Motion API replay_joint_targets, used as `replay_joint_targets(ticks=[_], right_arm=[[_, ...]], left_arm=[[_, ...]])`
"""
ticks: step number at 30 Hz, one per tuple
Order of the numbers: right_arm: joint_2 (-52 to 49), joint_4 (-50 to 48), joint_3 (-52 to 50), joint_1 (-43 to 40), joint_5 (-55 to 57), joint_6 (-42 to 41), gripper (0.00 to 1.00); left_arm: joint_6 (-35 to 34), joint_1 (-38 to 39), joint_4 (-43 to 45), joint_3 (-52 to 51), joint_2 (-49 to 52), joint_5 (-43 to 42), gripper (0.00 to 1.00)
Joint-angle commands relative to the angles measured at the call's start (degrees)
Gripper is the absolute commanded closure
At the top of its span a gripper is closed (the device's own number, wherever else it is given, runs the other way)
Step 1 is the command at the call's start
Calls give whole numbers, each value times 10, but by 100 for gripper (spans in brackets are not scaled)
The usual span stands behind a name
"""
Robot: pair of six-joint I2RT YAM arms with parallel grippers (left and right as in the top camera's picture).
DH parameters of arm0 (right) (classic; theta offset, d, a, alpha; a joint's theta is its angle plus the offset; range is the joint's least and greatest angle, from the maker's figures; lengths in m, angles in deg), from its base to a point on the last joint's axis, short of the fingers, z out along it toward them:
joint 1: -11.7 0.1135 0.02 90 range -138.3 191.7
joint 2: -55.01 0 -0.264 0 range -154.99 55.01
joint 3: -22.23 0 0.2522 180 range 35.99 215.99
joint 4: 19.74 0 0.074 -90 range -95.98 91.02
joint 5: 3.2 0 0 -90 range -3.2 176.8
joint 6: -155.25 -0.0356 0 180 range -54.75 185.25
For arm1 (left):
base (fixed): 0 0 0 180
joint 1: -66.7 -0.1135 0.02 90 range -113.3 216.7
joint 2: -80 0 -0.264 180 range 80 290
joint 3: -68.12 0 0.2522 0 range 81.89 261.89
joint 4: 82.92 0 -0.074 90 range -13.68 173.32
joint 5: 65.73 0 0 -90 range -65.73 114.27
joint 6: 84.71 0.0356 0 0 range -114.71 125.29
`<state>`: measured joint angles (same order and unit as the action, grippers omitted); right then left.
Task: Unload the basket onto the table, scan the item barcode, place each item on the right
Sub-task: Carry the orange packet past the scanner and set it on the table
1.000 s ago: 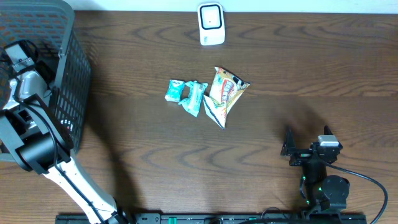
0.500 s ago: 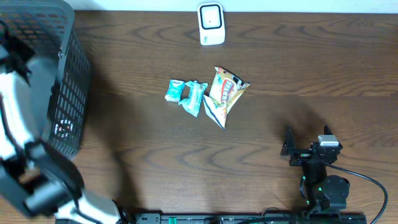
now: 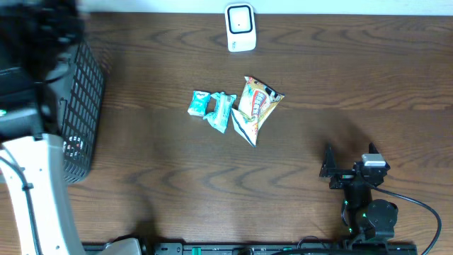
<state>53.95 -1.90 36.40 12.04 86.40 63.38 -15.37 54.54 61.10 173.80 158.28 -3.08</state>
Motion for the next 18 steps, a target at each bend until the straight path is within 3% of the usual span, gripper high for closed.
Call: replay_joint_targets(ticks=[1, 5, 10, 18], right_arm=[[2, 3, -1, 0, 0, 9, 1], [2, 3, -1, 0, 0, 9, 1], [2, 2, -1, 0, 0, 9, 1], [2, 3, -1, 0, 1, 9, 1]], left_arm=[[89, 89, -94, 2, 19, 0, 92], [122, 170, -184, -10, 67, 108, 93], [132, 225, -210, -19, 153, 222, 93], [132, 236, -189, -19, 304, 259, 92]])
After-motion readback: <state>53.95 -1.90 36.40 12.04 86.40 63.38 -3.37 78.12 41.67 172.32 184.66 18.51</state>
